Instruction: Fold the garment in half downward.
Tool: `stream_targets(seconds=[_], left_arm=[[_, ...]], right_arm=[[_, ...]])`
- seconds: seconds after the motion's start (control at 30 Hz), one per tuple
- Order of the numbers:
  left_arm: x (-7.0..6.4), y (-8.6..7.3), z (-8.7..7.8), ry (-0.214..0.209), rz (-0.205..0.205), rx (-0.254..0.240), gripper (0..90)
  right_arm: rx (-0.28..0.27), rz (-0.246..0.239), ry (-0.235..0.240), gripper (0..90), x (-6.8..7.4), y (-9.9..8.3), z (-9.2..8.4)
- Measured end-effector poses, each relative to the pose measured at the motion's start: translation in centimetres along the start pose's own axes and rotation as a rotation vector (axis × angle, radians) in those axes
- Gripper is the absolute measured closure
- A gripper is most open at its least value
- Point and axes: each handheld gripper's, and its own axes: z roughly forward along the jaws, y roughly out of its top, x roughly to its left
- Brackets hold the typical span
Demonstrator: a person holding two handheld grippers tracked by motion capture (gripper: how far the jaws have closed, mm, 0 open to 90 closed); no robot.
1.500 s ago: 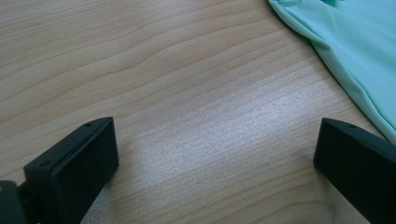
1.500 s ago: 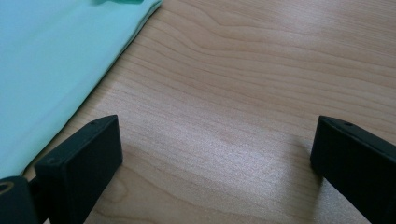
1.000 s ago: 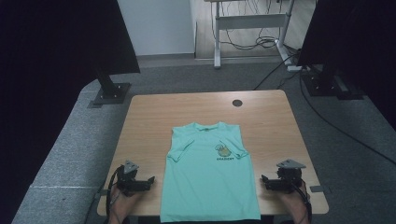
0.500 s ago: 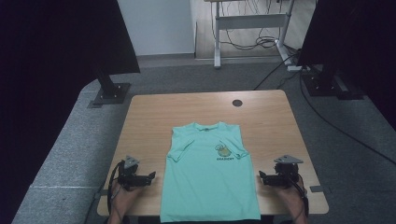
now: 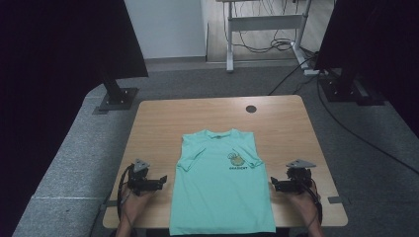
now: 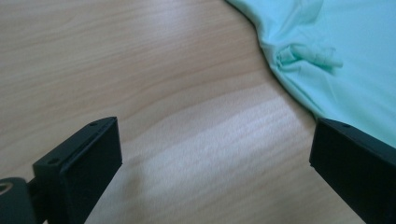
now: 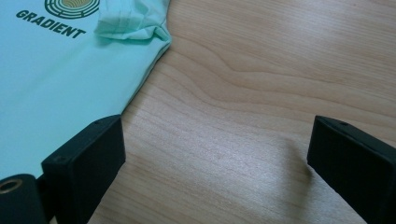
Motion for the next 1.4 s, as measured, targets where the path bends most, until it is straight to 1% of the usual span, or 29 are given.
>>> stream_targets(seconds=[0.07, 0.17, 0.27, 0.43, 0.53, 0.7, 0.77, 1.0, 1.13, 1.27, 1.33, 1.4], left_arm=[[0.0, 0.5, 0.4, -0.004, 0.002, -0.005, 2.5], [-0.1, 1.2, 0.8, -0.006, 0.008, -0.011, 2.5], [-0.3, 1.9, 1.3, -0.011, 0.015, -0.018, 2.5], [-0.4, 2.9, 2.0, -0.017, 0.013, -0.037, 2.5], [-0.4, 3.4, 2.3, -0.017, 0.020, -0.044, 2.5], [-0.4, 4.2, 3.0, -0.031, 0.029, -0.049, 2.4], [-0.3, 4.6, 3.3, -0.028, 0.035, -0.055, 2.3], [-0.4, 6.0, 4.3, -0.031, 0.051, -0.058, 2.3], [-0.1, 6.7, 4.7, -0.030, 0.052, -0.065, 2.3], [0.2, 7.2, 5.0, -0.047, 0.050, -0.071, 3.3], [0.2, 7.4, 5.3, -0.050, 0.057, -0.068, 3.8], [0.2, 7.6, 5.7, -0.040, 0.067, -0.063, 3.8]], right_arm=[[0.007, -0.002, 0.002, 3.5, 0.1, -0.1, 0.2], [0.010, -0.016, -0.008, 2.9, 0.2, -0.1, 0.3], [0.001, -0.030, -0.015, 2.1, 0.3, -0.3, 0.4], [0.003, -0.033, -0.014, 1.4, 0.3, -0.3, 0.4], [0.004, -0.033, -0.014, 1.4, 0.3, -0.3, 0.4], [0.003, -0.033, -0.014, 1.4, 0.4, -0.3, 0.4], [0.003, -0.033, -0.014, 1.4, 0.4, -0.3, 0.4], [0.003, -0.032, -0.015, 1.4, 0.4, -0.3, 0.4], [0.003, -0.032, -0.014, 1.4, 0.4, -0.3, 0.4], [0.003, -0.033, -0.015, 1.4, 0.4, -0.3, 0.4], [0.003, -0.032, -0.015, 1.4, 0.4, -0.3, 0.4], [0.003, -0.032, -0.015, 1.4, 0.4, -0.3, 0.4]])
